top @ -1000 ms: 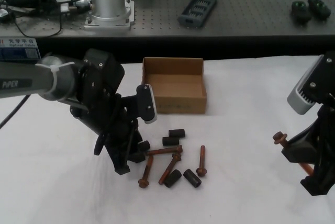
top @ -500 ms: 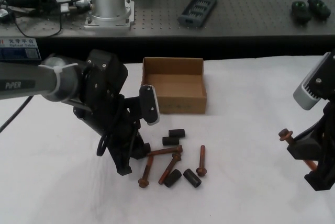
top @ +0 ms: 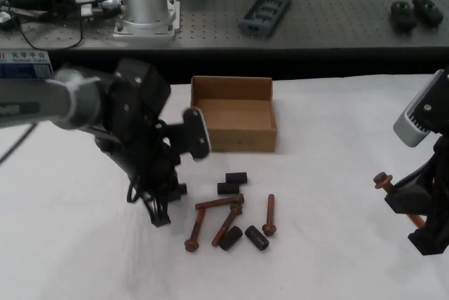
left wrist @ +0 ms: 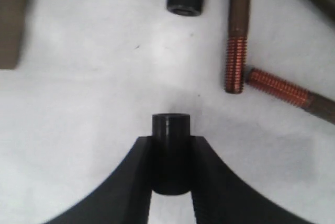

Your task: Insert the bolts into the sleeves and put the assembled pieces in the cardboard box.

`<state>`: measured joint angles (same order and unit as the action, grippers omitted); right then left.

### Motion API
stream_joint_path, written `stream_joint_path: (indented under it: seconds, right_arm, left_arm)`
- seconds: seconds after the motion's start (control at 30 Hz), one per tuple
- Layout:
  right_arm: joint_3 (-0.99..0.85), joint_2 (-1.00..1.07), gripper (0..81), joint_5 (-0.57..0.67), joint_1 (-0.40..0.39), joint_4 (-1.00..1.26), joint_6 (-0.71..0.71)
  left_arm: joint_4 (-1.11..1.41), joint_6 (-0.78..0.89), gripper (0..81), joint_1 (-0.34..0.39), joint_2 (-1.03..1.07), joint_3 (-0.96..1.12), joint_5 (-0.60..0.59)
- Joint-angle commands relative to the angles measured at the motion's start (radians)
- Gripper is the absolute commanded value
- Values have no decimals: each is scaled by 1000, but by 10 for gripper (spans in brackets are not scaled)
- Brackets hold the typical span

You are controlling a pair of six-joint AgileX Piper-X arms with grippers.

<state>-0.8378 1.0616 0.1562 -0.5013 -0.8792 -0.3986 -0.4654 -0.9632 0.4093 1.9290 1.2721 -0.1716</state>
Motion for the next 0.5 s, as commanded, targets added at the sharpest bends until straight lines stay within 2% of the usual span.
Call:
stream_joint_path:
  seconds: [0.0, 0.2, 0.3, 0.47]
  right_arm:
    - [-3, -14, 20, 17, 5, 11, 2]
    - [-7, -21, 20, 17, 0, 102, 27]
    - [-16, -21, 20, 53, -2, 211, 155]
    - [-15, -21, 20, 169, -2, 422, 453]
  left_arm:
    - [-13, 115, 6, -2, -115, 9, -51]
    - [-82, 369, 6, 13, -258, 9, -206]
    - [-164, 430, 6, 56, -316, 5, -245]
    - [-180, 525, 6, 189, -382, -26, -245]
